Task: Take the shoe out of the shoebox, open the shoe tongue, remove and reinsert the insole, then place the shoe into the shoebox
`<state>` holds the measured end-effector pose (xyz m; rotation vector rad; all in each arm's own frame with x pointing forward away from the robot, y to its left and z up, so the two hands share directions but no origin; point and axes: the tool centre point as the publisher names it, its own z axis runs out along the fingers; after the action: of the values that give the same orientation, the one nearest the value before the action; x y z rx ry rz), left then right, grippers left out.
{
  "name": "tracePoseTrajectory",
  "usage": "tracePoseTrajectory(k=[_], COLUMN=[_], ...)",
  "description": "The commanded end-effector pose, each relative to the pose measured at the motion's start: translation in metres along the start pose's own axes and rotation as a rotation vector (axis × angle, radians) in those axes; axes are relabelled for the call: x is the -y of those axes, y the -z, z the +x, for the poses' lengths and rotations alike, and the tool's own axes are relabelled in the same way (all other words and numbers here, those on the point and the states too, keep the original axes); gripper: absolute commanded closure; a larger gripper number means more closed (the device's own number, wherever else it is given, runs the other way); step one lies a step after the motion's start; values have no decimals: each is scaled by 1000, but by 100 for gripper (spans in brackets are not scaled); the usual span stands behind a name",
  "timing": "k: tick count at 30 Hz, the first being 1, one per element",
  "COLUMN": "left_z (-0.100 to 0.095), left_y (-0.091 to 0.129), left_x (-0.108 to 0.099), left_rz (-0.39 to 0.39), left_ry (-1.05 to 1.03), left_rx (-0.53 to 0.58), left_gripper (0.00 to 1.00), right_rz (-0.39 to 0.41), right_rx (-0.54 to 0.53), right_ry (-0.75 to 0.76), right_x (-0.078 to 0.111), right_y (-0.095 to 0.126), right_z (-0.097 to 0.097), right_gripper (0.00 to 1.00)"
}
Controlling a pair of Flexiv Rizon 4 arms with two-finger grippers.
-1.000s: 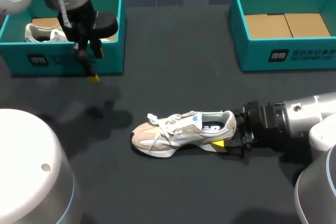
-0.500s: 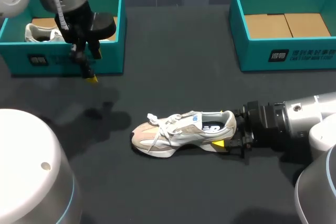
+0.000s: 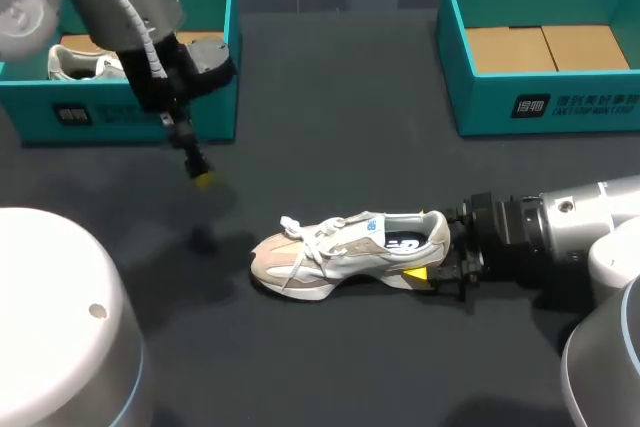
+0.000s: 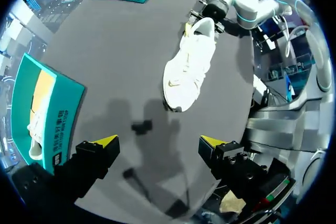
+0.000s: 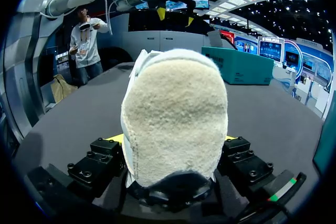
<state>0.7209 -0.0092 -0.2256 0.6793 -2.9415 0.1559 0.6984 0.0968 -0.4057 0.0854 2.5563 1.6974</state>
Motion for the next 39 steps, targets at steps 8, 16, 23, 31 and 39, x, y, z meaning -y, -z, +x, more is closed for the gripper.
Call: tracePoseTrajectory(k=[8,16,23,31,39], left_z=[33,64,84,96,110], left_y=[-26,-43,-57,-69,-77], left_x=[43,66,87,116,152], left_rz=[-114,-109,-105,-95,-50], left_ry=[300,428,526,676,807], left_rx=[-20,-27,-10,-3,37], left_gripper=[0,0,0,0,0], right_rz=[3,3,3,3,3], right_rx=[3,3,3,3,3], right_ry=[0,0,0,0,0], right_x=[-1,-1,-1,-1,-1], right_y=[0,0,0,0,0], right_z=[1,1,1,1,1], right_gripper=[100,100,100,100,100])
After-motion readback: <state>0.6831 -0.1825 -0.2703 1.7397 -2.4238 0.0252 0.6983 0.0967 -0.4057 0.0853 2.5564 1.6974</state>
